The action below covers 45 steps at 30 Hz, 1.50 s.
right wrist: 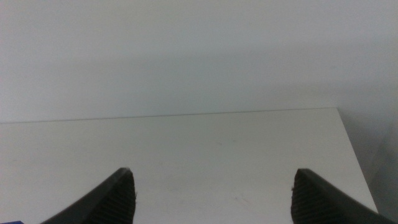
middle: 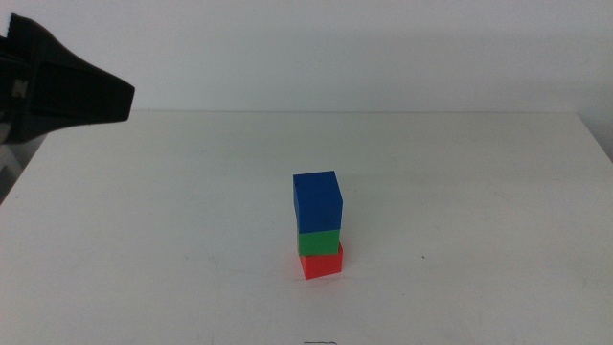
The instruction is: Stack red cubes first, then green, then blue cubes in a specific spot.
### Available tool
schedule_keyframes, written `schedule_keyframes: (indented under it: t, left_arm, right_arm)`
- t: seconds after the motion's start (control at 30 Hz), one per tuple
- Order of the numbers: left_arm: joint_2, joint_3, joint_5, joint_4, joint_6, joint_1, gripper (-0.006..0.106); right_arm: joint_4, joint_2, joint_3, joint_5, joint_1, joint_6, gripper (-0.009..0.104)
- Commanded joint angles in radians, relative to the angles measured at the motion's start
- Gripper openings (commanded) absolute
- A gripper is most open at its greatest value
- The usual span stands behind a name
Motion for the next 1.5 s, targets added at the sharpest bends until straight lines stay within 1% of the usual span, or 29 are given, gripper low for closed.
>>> schedule_keyframes:
  t: [0.0, 0.07, 0.2, 0.3, 0.4, 0.53, 0.57, 0.63, 0.7, 0.77, 1.37, 1.47]
  left_arm:
    - [-0.010, -0.010, -0.049, -0.040, -0.004, -0.001, 0.094]
    - [-0.022, 0.009, -0.076, -0.038, -0.021, 0.000, 0.094]
    - [-0.078, 0.080, -0.227, -0.032, -0.038, -0.001, 0.094]
    - [-0.144, 0.187, -0.408, 0.005, -0.089, -0.001, 0.094]
    - [-0.222, 0.304, -0.612, 0.119, -0.196, -0.001, 0.094]
    - [-0.324, 0.433, -0.764, 0.370, -0.392, -0.001, 0.094]
    - [-0.343, 0.460, -0.784, 0.436, -0.456, -0.001, 0.094]
    - [-0.374, 0.499, -0.798, 0.537, -0.578, -0.001, 0.094]
    - [-0.399, 0.530, -0.798, 0.619, -0.669, -0.001, 0.094]
    - [-0.419, 0.550, -0.798, 0.672, -0.710, -0.001, 0.094]
    - [-0.425, 0.558, -0.803, 0.674, -0.727, -0.001, 0.094]
    - [-0.428, 0.564, -0.808, 0.674, -0.727, -0.001, 0.094]
  right_arm:
    - [-0.005, -0.009, -0.025, -0.069, -0.005, -0.009, 0.064]
    - [-0.005, -0.009, -0.025, -0.069, -0.005, -0.009, 0.064]
    - [-0.005, -0.009, -0.025, -0.069, -0.005, -0.009, 0.064]
    - [-0.008, -0.009, -0.025, -0.069, -0.005, -0.009, 0.064]
    - [-0.012, -0.009, -0.025, -0.069, -0.005, -0.009, 0.064]
    - [-0.017, -0.009, -0.025, -0.069, -0.005, -0.009, 0.064]
    - [-0.017, -0.009, -0.025, -0.069, -0.005, -0.009, 0.064]
    - [-0.017, -0.009, -0.025, -0.069, -0.005, -0.009, 0.064]
    - [-0.017, -0.009, -0.025, -0.069, -0.005, -0.009, 0.064]
    - [-0.017, -0.009, -0.025, -0.069, -0.005, -0.009, 0.064]
    - [-0.016, -0.009, -0.015, -0.059, -0.005, -0.009, 0.064]
    - [-0.018, -0.046, 0.019, -0.072, -0.018, -0.009, 0.064]
